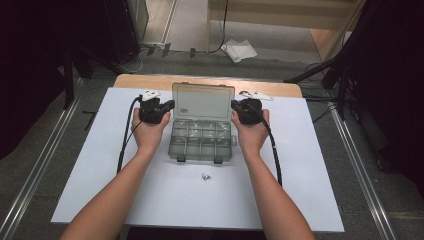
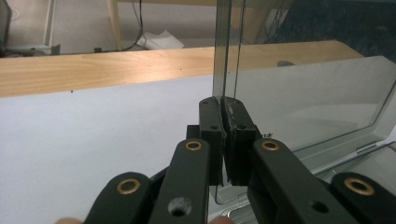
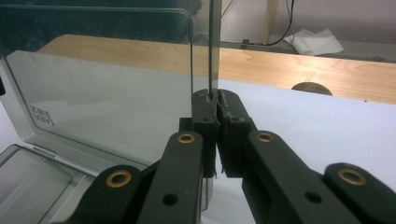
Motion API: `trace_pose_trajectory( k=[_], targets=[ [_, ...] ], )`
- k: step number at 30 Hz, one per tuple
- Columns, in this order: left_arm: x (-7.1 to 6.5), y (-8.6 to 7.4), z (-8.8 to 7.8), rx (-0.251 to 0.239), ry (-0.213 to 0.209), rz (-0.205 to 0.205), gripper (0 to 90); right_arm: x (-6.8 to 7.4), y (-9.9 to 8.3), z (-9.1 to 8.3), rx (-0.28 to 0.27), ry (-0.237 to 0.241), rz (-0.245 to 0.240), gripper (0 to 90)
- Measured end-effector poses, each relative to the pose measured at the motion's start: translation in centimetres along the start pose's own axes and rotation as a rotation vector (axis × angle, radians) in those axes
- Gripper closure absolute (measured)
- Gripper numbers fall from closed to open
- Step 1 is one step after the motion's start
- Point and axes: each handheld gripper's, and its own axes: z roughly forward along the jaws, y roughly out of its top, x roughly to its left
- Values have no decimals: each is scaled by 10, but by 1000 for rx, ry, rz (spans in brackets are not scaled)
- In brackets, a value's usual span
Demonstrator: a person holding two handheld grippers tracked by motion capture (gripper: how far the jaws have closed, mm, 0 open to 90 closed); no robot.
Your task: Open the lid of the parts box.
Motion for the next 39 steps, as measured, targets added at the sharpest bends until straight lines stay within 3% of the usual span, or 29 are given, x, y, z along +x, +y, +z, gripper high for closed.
trace_pose_trajectory(
  k=[9,25,39],
  targets=[
    [5,5,6,39,-15,-22,870,-5,5,6,30,15,13,876],
    [15,17,19,139,-39,-85,873,-18,19,20,146,71,75,869],
    [23,23,31,216,-58,-131,873,-28,22,34,205,92,112,880]
  ],
)
